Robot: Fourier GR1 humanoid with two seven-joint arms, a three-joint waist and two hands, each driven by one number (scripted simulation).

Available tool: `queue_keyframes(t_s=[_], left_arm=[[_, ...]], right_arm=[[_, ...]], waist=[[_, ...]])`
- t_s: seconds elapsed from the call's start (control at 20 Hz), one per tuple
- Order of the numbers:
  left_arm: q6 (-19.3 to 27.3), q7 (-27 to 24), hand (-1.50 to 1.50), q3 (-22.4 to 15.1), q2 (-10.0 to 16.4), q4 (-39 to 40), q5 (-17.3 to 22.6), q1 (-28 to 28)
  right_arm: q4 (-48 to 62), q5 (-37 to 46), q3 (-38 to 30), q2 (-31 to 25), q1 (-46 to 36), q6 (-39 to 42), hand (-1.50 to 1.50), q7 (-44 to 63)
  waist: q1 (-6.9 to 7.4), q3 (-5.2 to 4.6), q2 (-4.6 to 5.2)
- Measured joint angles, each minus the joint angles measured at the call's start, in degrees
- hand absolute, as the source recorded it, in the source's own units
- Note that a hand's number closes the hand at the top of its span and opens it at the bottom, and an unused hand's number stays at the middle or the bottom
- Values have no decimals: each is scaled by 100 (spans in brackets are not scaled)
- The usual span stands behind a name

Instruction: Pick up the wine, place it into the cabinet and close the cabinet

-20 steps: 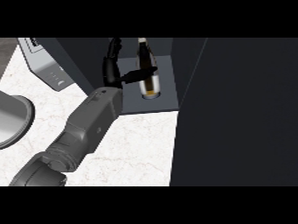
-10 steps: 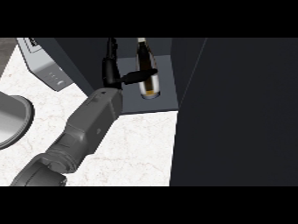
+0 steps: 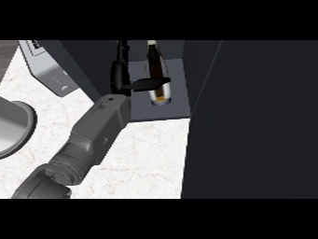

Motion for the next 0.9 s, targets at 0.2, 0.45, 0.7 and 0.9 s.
queue_keyframes(t_s=[0.2, 0.45, 0.7, 0.9], left_arm=[[-183, -59, -150, -39, 4, -1, -5, 32], [-390, -94, -150, -112, -5, -45, 35, 65], [-632, -109, -150, -206, -5, -154, 273, 124], [-703, -145, -150, -343, -3, -274, 526, 213]], right_arm=[[-12, -2, 32, -2, 96, 37, -150, -53], [-31, 13, 73, -24, 26, -51, -150, 95], [-23, 18, 82, -34, -44, -85, -150, 143], [-46, 13, 78, -38, 9, -86, -150, 152]], waist=[[-13, 7, -18], [5, -1, -32], [-4, -4, -53], [-12, 1, -79]])
